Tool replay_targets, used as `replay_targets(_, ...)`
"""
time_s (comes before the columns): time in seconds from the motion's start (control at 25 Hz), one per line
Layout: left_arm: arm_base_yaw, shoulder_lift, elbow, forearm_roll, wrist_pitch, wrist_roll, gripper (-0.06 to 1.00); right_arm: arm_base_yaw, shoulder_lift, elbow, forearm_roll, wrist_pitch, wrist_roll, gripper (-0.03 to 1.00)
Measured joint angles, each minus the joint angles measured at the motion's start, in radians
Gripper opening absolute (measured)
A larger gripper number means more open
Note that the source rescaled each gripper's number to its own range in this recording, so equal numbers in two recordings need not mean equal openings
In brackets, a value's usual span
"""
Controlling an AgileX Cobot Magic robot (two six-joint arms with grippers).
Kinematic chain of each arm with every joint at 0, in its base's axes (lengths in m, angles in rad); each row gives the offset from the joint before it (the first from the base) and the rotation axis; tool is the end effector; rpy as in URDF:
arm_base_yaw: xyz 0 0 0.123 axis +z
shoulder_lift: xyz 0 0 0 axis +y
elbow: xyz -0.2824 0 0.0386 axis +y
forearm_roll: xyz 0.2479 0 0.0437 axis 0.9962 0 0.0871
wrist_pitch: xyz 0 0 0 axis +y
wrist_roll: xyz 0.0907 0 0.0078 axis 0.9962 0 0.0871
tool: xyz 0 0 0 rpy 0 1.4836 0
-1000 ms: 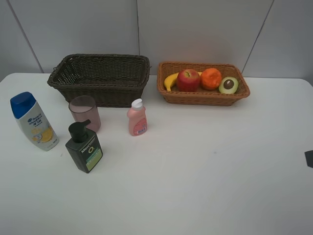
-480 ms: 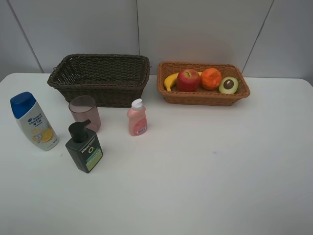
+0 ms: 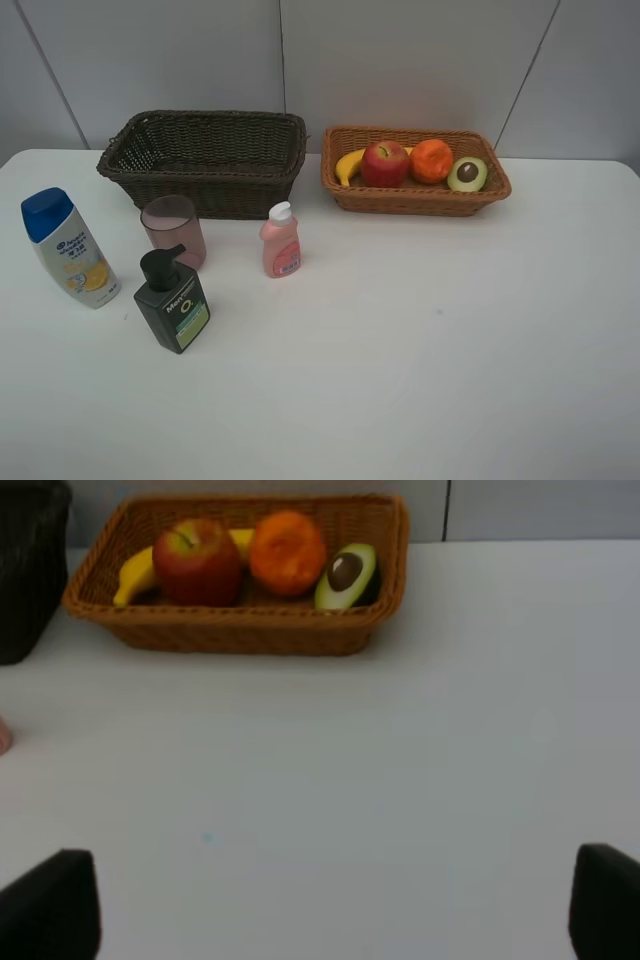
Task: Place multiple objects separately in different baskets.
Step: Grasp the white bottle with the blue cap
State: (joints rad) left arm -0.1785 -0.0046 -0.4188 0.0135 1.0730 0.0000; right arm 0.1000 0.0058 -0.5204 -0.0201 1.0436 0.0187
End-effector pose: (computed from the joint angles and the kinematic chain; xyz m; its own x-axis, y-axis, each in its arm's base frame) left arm 0.0026 0.0006 0.2534 -0.5236 0.1010 -0.8459 0.1710 0.9852 0.0118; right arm -0.0055 -0.0021 0.2843 -0.4261 -0.0341 -0.9040 -0.0805 0.9968 0.0003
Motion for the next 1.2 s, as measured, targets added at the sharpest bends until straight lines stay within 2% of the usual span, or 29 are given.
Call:
replay_targets(0.2,0.000,0.000,0.000,0.000,0.000,0.000,1.00,-0.046,-0.009,0.003,-0.001,-0.001,0.001,1.00)
replay_targets(1.2,0.000,0.000,0.000,0.000,0.000,0.000,1.00,-0.046,-0.009,0.003,-0.001,-0.002,0.000,1.00)
